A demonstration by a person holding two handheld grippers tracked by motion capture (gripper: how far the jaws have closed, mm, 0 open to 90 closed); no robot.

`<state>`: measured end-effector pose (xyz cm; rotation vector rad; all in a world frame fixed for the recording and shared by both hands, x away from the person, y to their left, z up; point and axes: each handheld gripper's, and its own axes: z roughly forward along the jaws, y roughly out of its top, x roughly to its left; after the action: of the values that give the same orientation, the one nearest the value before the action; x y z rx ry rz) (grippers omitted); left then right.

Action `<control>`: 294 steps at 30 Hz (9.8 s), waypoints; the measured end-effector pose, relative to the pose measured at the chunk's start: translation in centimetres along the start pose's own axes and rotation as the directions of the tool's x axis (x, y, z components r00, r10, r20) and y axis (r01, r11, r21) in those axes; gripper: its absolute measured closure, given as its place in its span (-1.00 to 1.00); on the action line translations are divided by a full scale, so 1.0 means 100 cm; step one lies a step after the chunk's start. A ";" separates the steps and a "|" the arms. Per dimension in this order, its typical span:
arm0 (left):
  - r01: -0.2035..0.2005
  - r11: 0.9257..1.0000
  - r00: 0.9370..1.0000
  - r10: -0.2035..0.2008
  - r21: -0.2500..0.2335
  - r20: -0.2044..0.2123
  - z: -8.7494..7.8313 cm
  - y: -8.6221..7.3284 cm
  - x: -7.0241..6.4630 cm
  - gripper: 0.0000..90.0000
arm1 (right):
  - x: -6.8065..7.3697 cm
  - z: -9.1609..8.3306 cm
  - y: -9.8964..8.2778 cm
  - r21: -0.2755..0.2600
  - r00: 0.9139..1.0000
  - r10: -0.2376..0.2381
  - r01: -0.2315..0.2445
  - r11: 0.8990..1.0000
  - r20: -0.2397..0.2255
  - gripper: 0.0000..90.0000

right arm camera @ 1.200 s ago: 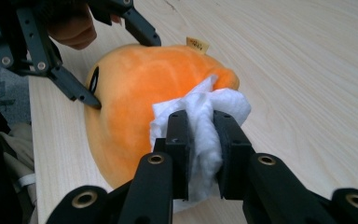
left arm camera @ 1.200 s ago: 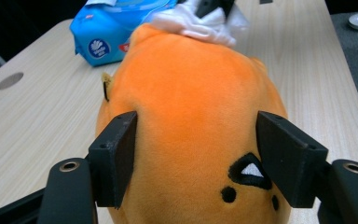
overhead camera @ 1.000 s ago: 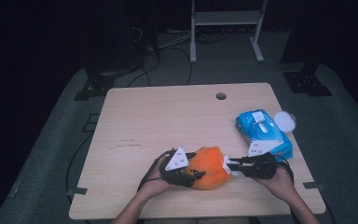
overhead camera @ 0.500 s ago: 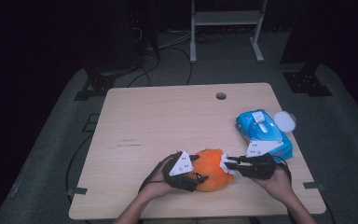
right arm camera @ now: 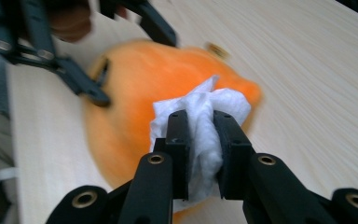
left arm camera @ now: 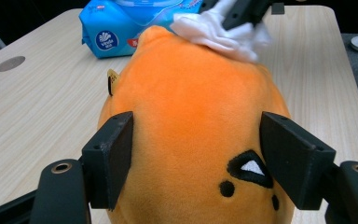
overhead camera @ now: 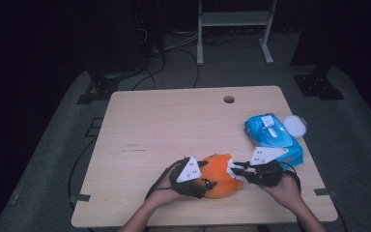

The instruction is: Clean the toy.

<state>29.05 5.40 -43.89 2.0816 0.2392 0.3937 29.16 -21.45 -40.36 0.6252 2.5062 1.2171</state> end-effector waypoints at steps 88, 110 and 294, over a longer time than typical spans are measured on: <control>-0.075 0.997 0.996 0.073 0.033 0.042 -0.005 0.010 -0.006 -0.51 | 0.002 -0.014 0.014 -0.056 0.992 -0.026 0.019 0.998 -0.126 0.70; -0.060 0.998 0.998 0.060 -0.023 0.030 -0.015 0.011 0.004 -0.41 | -0.011 -0.013 0.005 -0.071 0.986 0.049 -0.061 0.996 -0.160 0.70; 0.169 0.985 0.981 -0.170 0.023 0.088 -0.011 -0.003 0.014 -0.56 | 0.005 -0.001 0.006 -0.038 0.989 -0.003 -0.003 0.999 -0.147 0.70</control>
<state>29.92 6.81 -43.35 2.0700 0.3644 0.1957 28.85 -20.89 -39.88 0.5442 2.5949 1.3538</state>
